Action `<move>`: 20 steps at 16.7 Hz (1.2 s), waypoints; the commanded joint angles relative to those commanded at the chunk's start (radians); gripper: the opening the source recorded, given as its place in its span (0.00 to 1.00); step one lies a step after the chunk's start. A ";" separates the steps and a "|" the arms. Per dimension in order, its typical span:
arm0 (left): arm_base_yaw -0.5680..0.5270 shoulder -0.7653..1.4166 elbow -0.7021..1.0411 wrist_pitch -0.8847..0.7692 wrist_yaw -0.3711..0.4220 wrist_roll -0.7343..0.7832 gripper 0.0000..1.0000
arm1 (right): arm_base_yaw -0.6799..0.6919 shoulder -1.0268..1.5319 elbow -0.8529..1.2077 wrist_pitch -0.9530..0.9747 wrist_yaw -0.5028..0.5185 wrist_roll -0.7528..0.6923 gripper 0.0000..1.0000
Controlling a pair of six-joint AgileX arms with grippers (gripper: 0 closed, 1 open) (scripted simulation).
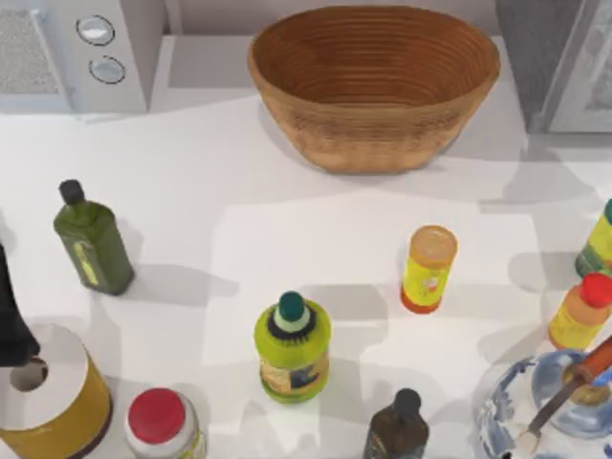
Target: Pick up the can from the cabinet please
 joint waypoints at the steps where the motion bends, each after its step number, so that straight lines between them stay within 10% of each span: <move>1: 0.000 0.000 0.000 0.000 0.000 0.000 1.00 | -0.029 -0.055 -0.087 0.026 -0.029 -0.001 0.00; 11: 0.000 0.000 0.000 0.000 0.000 0.000 1.00 | -0.326 -0.680 -1.071 0.293 -0.331 -0.008 0.00; 20: 0.000 0.000 0.000 0.000 0.000 0.000 1.00 | -0.421 -0.863 -1.273 0.382 -0.436 -0.011 0.00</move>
